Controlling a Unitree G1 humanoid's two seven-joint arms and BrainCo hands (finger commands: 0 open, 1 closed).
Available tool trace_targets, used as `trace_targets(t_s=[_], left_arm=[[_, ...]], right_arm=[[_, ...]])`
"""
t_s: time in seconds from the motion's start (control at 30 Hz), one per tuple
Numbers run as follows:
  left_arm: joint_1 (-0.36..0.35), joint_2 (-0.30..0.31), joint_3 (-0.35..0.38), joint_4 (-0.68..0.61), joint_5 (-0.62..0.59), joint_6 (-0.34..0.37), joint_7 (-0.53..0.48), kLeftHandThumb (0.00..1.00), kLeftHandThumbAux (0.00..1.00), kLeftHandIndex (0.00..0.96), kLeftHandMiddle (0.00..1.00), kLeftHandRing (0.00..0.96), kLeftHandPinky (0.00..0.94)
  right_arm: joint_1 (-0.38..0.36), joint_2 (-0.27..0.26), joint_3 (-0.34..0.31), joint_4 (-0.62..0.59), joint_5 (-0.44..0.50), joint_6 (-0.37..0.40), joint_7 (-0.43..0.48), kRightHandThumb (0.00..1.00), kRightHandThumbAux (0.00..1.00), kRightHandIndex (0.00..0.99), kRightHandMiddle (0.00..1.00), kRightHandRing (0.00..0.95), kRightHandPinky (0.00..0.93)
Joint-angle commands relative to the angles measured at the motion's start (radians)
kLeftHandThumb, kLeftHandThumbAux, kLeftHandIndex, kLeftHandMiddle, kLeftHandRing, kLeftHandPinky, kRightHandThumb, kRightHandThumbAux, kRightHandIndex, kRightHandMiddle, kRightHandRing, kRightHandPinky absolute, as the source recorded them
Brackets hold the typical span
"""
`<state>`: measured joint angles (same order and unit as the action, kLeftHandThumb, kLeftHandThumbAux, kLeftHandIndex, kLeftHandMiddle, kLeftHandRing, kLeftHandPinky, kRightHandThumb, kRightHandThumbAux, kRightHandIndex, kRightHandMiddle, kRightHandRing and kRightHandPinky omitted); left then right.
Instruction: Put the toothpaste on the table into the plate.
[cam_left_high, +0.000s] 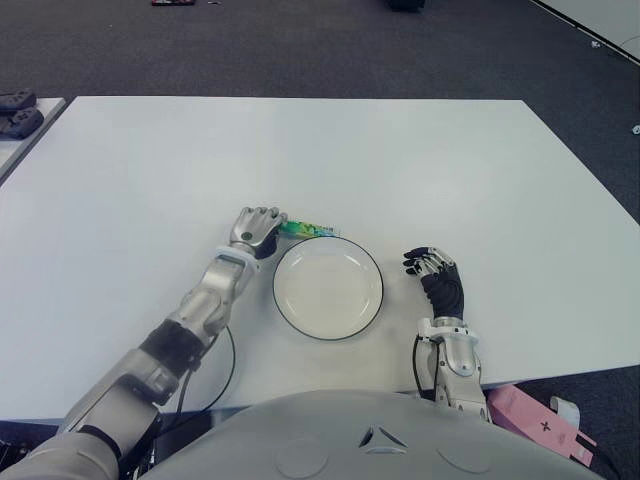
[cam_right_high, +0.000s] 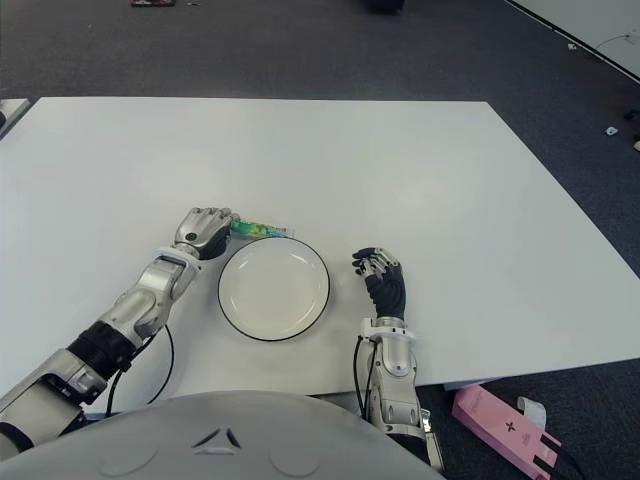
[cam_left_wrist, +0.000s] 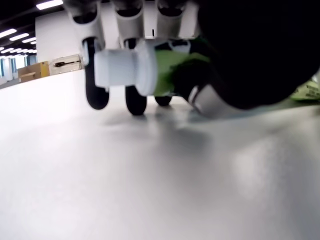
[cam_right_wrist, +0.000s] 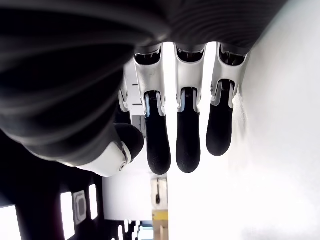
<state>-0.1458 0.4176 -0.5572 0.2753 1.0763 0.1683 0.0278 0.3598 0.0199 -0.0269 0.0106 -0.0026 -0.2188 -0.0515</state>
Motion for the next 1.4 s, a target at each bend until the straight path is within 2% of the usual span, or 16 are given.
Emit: trace_targets(t_s=[0.03, 0.4, 0.8, 1.03, 1.4], left_arm=[[0.065, 0.019, -0.02, 0.064, -0.052, 0.002, -0.126, 0.72, 0.703, 0.442, 0.871, 0.859, 0.867], [0.064, 0.03, 0.002, 0.033, -0.098, 0.006, -0.153, 0.722, 0.702, 0.442, 0.877, 0.87, 0.879], [0.036, 0.028, 0.113, -0.033, -0.166, 0.06, -0.14, 0.724, 0.702, 0.442, 0.87, 0.87, 0.88], [0.067, 0.059, 0.183, -0.207, -0.171, 0.086, -0.146, 0.721, 0.703, 0.441, 0.907, 0.899, 0.912], [0.114, 0.058, 0.223, -0.278, -0.159, 0.067, -0.02, 0.717, 0.704, 0.439, 0.953, 0.923, 0.926]], right_arm=[[-0.009, 0.002, -0.002, 0.007, -0.004, 0.019, -0.004, 0.709, 0.726, 0.427, 0.476, 0.467, 0.462], [-0.015, 0.006, -0.001, 0.013, -0.004, 0.019, -0.01, 0.709, 0.726, 0.428, 0.473, 0.472, 0.467], [-0.025, 0.002, 0.0, 0.029, -0.006, 0.013, -0.008, 0.71, 0.726, 0.428, 0.478, 0.472, 0.467], [-0.034, -0.001, -0.002, 0.041, -0.006, 0.013, -0.007, 0.711, 0.726, 0.428, 0.476, 0.472, 0.466], [-0.046, -0.008, -0.005, 0.061, 0.005, 0.001, 0.006, 0.71, 0.725, 0.428, 0.475, 0.47, 0.466]])
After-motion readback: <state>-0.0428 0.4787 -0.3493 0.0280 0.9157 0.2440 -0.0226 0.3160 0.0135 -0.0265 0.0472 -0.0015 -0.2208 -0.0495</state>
